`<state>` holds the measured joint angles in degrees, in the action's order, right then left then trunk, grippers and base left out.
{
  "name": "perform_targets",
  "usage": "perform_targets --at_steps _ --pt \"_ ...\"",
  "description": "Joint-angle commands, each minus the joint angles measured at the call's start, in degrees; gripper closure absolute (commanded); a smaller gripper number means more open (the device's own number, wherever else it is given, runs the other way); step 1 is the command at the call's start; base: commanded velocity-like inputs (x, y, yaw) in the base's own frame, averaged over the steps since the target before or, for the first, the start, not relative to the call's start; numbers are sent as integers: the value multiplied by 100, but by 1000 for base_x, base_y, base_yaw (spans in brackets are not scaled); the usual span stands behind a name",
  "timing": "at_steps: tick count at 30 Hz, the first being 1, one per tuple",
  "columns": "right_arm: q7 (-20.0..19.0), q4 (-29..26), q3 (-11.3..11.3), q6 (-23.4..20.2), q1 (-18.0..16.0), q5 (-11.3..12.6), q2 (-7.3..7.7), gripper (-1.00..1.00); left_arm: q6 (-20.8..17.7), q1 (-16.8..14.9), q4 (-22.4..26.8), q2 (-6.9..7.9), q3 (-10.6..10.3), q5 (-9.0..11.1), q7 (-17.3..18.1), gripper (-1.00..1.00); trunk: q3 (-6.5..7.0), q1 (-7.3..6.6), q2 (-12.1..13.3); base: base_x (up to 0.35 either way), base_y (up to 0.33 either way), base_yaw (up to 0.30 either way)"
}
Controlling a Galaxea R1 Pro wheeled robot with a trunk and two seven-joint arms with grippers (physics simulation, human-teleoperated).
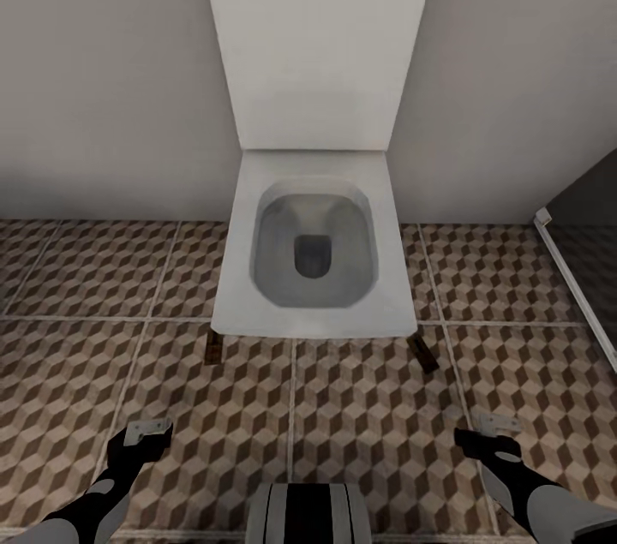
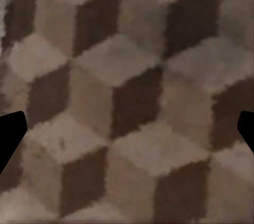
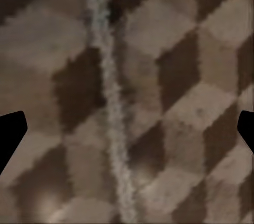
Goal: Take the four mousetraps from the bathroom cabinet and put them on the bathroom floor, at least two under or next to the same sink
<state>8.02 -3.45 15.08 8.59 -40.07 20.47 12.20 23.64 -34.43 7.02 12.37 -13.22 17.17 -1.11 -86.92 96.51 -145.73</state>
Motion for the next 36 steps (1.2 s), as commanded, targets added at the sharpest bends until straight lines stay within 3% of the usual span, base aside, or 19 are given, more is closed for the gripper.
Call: perform_targets --at_steps 1,23,36 --pt "15 -5 45 15 -1 55 10 -100 17 -2 -2 2 -49 41 -12 -100 -3 -1 -1 -13 0 0" --pt "16 -33 30 37 -1 71 30 -100 15 -2 1 -41 -40 41 -50 -100 -3 -1 -1 -2 0 0" --pt "16 -33 31 33 -1 63 1 -100 2 -2 1 -66 -24 41 -271 -100 41 -6 2 0 0 0"
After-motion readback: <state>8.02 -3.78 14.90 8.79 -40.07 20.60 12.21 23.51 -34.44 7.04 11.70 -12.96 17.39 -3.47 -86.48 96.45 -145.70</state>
